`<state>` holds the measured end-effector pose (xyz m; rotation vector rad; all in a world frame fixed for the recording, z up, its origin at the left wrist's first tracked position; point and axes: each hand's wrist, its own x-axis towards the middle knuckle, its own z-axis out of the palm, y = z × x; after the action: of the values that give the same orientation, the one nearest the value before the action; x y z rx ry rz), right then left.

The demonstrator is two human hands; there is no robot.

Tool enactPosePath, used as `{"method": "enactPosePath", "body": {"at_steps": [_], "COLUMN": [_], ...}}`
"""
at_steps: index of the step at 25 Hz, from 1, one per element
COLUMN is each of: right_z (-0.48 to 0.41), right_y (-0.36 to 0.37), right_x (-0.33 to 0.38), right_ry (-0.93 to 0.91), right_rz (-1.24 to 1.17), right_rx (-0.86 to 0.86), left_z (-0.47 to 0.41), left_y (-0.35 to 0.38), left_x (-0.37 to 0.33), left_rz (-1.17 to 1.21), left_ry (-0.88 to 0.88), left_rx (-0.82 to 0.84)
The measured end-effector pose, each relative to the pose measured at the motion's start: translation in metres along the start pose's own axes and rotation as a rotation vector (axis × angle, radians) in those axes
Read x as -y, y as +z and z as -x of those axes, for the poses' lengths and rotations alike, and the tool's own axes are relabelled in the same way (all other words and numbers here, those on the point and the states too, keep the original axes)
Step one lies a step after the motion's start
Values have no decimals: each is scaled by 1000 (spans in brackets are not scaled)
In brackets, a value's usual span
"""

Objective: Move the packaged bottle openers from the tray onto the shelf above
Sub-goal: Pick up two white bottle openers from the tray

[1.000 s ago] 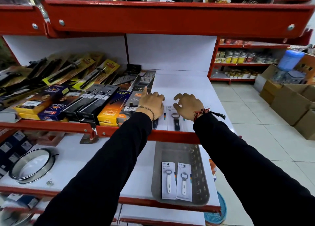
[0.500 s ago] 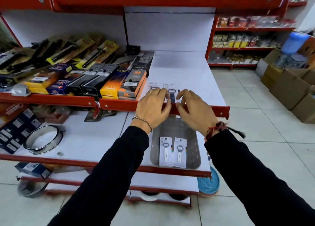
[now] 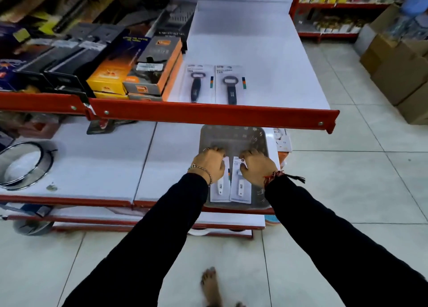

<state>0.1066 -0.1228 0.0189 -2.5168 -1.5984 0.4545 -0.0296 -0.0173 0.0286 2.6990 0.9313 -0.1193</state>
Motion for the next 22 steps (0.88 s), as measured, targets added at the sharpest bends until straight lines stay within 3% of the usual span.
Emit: {"method": "enactPosePath", "body": {"at_steps": [5,13,17,22], "right_z": [-50,-76,-82,-69], "right_y": [43,60,51,24], "right_x": [-29,-37,-34,-26], "right_ry": [38,5,27,51], "right_rz": [174,206,198,-60], "right_rx": [104,49,102,66], "left_z": [-58,-82,-83,-73], "left_y": [52,67,62,38], "left_x": [17,22,19,14], "left_rz": [-116,-120,-123,-19], "left_ry": [-37,-41,-69,-118], "left_rx": [256,188,195,104]}}
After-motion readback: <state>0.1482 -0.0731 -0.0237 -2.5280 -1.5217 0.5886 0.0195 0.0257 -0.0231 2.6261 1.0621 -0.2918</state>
